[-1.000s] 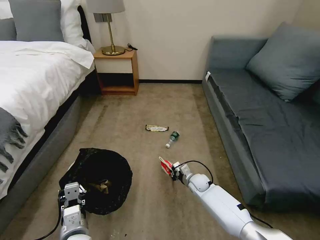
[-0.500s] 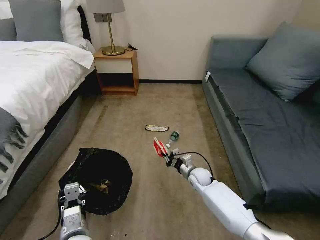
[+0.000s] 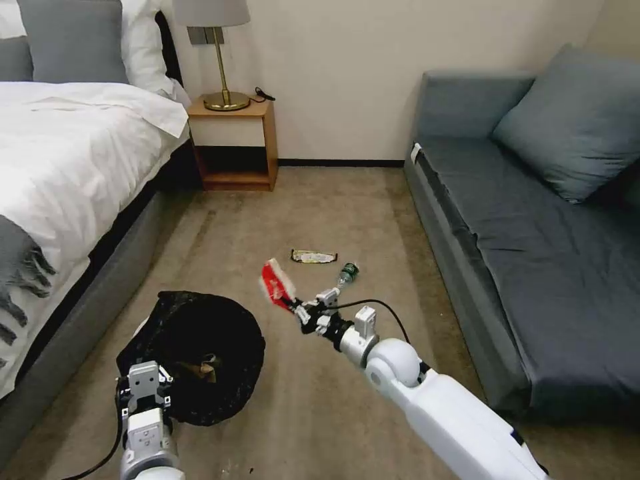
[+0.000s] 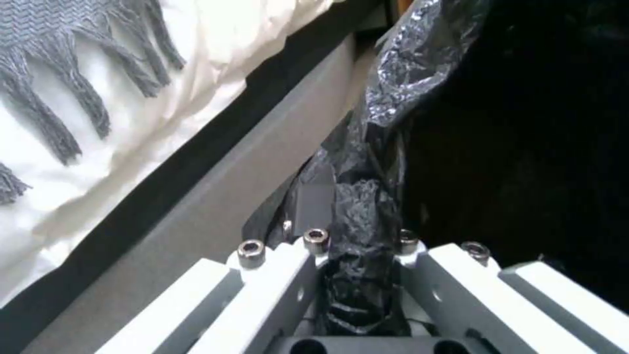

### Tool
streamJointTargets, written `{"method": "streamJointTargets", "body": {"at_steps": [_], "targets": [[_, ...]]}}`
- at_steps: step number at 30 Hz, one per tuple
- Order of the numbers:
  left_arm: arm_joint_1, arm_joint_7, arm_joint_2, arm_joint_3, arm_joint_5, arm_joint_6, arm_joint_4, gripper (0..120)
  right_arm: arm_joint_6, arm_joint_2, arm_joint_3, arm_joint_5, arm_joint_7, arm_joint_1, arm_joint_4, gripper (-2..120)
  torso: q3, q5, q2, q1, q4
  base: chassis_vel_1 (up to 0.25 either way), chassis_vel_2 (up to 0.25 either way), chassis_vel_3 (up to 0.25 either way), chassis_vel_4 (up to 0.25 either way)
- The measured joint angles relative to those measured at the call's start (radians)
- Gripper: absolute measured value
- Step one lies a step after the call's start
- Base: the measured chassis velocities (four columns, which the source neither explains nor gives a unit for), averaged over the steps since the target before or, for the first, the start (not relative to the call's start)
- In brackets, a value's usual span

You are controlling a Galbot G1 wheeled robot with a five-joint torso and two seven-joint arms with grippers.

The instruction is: Pick up the trash bin, then pick up the garbage on the floor and place it into the trash bin.

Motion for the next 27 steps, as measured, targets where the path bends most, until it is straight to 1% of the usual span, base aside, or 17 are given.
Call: {"method": "streamJointTargets", "body": {"at_steps": [3, 9, 12, 15, 17, 21, 27], "targets": [[-0.001, 0.0, -0.001, 0.0, 0.0, 0.001, 0.0, 0, -0.017, -0.018, -0.04, -0.016, 0.001, -0.016, 0.058, 0, 0.0, -0.0001, 0.0, 0.0, 0.0, 0.0, 0.0, 0.0, 0.0], [-0.001, 0.0, -0.003, 0.002, 0.001, 0.001, 0.0, 0, -0.026, -0.018, -0.074, -0.031, 0.002, -0.017, 0.078, 0, 0.0, -0.0001, 0.0, 0.0, 0.0, 0.0, 0.0, 0.0, 0.0], [-0.002, 0.0, -0.005, 0.005, 0.001, 0.001, 0.001, 0, -0.036, -0.007, -0.096, -0.033, 0.004, -0.003, 0.081, 0, 0.0, -0.0001, 0.0, 0.0, 0.0, 0.0, 0.0, 0.0, 0.0], [-0.002, 0.0, -0.007, 0.009, 0.002, 0.0, 0.001, 0, -0.04, 0.005, -0.109, -0.034, 0.004, 0.012, 0.074, 0, 0.0, 0.0, 0.0, 0.0, 0.0, 0.0, 0.0, 0.0, 0.0], [0.0, 0.001, -0.01, 0.015, 0.006, 0.0, -0.003, 0, -0.041, 0.024, -0.128, -0.045, 0.004, 0.035, 0.038, 0, 0.0, -0.0001, 0.0, 0.0, 0.0001, 0.0, 0.0, 0.0, 0.0], [0.002, 0.003, -0.014, 0.022, 0.01, 0.0, -0.011, 0, -0.041, 0.038, -0.15, -0.059, 0.006, 0.059, -0.005, 0, 0.0, 0.0, 0.0, 0.0, 0.0001, 0.0, 0.0, 0.0, 0.0], [0.001, 0.009, -0.018, 0.033, 0.01, -0.001, -0.017, 0, -0.04, 0.044, -0.175, -0.069, 0.006, 0.08, -0.044, 0, 0.0, 0.0, 0.0, 0.0, 0.0001, 0.0, 0.0, 0.0, 0.0]]}}
